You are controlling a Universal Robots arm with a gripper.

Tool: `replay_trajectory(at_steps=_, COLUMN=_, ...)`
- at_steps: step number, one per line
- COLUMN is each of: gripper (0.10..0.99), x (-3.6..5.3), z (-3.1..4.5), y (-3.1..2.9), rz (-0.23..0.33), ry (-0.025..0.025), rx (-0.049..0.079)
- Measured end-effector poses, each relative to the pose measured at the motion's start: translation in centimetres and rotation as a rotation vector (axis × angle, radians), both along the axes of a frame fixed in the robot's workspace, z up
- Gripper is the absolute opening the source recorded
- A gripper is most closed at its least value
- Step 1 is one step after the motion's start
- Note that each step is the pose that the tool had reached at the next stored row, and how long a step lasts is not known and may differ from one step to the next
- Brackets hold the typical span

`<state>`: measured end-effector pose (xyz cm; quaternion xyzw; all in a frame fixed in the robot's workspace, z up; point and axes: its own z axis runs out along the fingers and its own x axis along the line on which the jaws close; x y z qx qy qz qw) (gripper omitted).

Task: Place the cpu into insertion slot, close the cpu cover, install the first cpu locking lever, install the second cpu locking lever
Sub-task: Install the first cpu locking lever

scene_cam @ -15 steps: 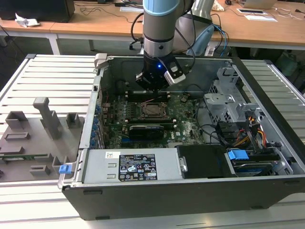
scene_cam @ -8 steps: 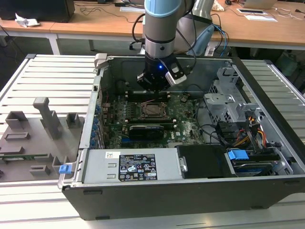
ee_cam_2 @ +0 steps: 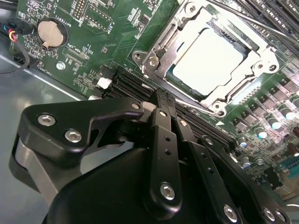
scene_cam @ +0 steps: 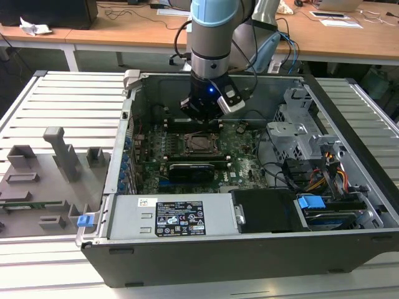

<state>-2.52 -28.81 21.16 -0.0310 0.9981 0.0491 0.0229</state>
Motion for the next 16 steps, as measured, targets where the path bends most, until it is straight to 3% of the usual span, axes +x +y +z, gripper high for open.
replay_trajectory(at_steps=9, gripper=0.106, x=0.20, z=-0.71, y=0.01, rz=0.000, ry=0.0003, rx=-0.005)
replay_trajectory(at_steps=16, gripper=0.106, x=0.26, z=-0.74, y=0.01, rz=0.000, ry=0.0010, rx=-0.009)
